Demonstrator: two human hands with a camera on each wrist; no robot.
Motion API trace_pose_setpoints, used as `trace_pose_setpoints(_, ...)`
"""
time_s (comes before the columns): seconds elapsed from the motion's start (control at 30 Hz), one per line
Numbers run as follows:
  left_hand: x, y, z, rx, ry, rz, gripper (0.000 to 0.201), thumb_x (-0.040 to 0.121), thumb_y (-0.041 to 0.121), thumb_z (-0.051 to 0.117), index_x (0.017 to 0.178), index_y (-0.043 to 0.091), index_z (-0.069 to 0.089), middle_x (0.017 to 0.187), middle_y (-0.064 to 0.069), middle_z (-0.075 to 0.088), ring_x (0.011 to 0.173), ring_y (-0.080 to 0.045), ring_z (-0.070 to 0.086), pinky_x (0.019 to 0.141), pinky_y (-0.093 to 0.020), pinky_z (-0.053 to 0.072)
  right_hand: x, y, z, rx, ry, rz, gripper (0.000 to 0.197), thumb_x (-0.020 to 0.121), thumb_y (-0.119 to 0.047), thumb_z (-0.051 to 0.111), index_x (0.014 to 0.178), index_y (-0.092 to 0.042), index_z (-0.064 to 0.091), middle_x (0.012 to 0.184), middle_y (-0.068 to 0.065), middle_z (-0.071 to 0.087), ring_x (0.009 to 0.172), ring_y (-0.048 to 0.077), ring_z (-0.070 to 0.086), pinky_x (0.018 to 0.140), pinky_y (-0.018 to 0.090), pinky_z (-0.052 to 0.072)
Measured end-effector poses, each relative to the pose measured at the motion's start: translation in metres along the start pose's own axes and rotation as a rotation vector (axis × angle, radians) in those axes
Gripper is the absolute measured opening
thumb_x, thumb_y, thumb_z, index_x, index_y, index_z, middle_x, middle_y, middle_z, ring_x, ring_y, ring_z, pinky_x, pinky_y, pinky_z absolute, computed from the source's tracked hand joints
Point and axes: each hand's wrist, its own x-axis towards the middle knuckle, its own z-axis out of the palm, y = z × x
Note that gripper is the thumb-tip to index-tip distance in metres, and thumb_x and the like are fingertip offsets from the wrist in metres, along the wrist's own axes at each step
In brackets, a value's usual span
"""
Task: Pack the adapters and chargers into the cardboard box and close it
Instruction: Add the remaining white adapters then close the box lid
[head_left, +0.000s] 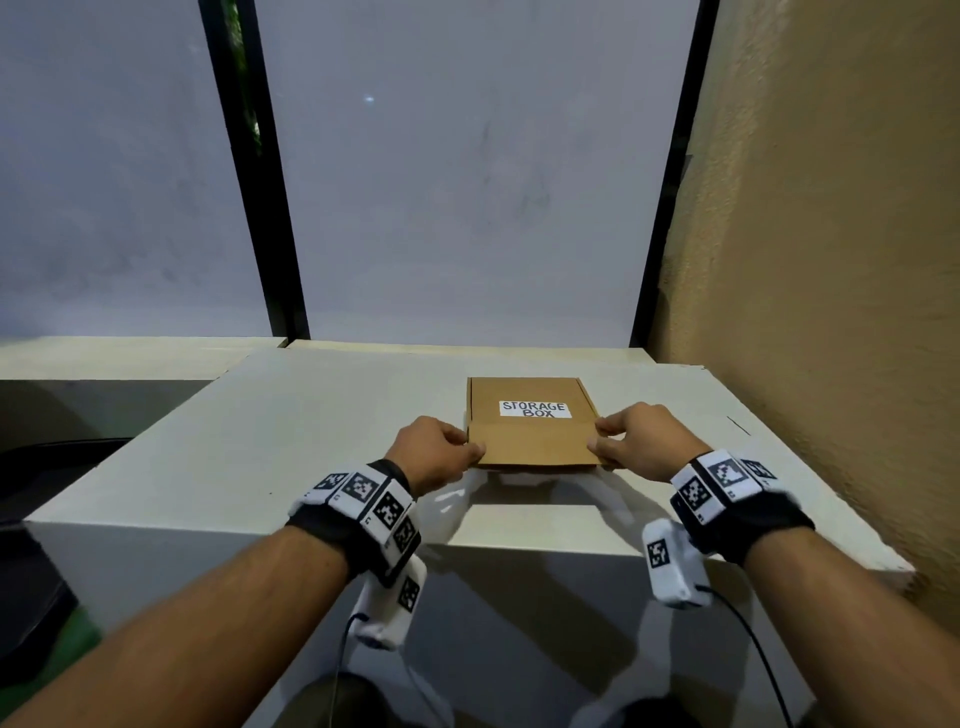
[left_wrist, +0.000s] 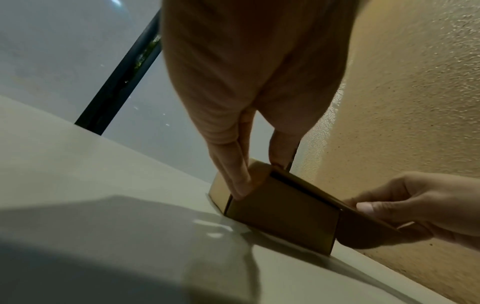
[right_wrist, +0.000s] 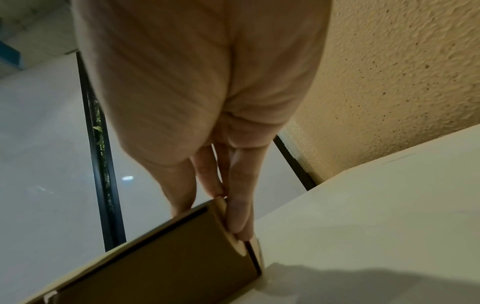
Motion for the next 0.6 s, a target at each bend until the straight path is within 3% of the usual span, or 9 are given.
trace_pose_setpoints(0.13,-0.002,-0.004,0.004,0.029,0.022,0.013,0.034,0.085,0.036,0.068,0.111,0.013,0.071,0.103,-0.004,0.073,0.096,-0.019,0.067,0.094,-0.037,0.054,-0.004,-0.002,0.0,0.011,-0.012,0.024,0.035,0.088,-0.036,0.062,0.108,-0.009,0.072,0.091,0.006,0.074,0.092,0.02,0.067,0.093,0.036,0.05)
trace_pose_setpoints(0.3,0.003,-0.003,0.002,0.099,0.004,0.025,0.038,0.083,0.034,0.072,0.114,0.013,0.069,0.104,-0.002,0.073,0.092,-0.016,0.067,0.09,-0.031,0.054,-0.004,-0.001,0.008,0.05,0.054,0.039,0.035,0.082,-0.032,0.072,0.111,-0.013,0.065,0.115,0.004,0.065,0.101,0.019,0.059,0.084,0.024,0.042)
trace_pose_setpoints(0.43,0.009,-0.003,0.004,0.138,0.002,0.0,0.05,0.077,0.031,0.078,0.118,0.014,0.055,0.101,-0.003,0.07,0.09,-0.017,0.066,0.089,-0.032,0.053,0.003,0.005,0.015,0.079,0.061,0.039,0.05,0.074,-0.028,0.08,0.115,-0.016,0.053,0.116,0.002,0.061,0.096,0.015,0.055,0.081,0.023,0.042)
trace_pose_setpoints(0.6,0.019,0.003,0.005,0.304,-0.021,0.132,0.078,0.073,0.023,0.081,0.138,0.023,0.04,0.129,-0.005,0.055,0.106,-0.022,0.06,0.093,-0.035,0.051,0.018,0.004,0.012,0.045,0.006,0.034,0.071,0.071,-0.023,0.083,0.131,-0.018,0.045,0.125,0.004,0.058,0.094,0.02,0.063,0.085,0.028,0.05)
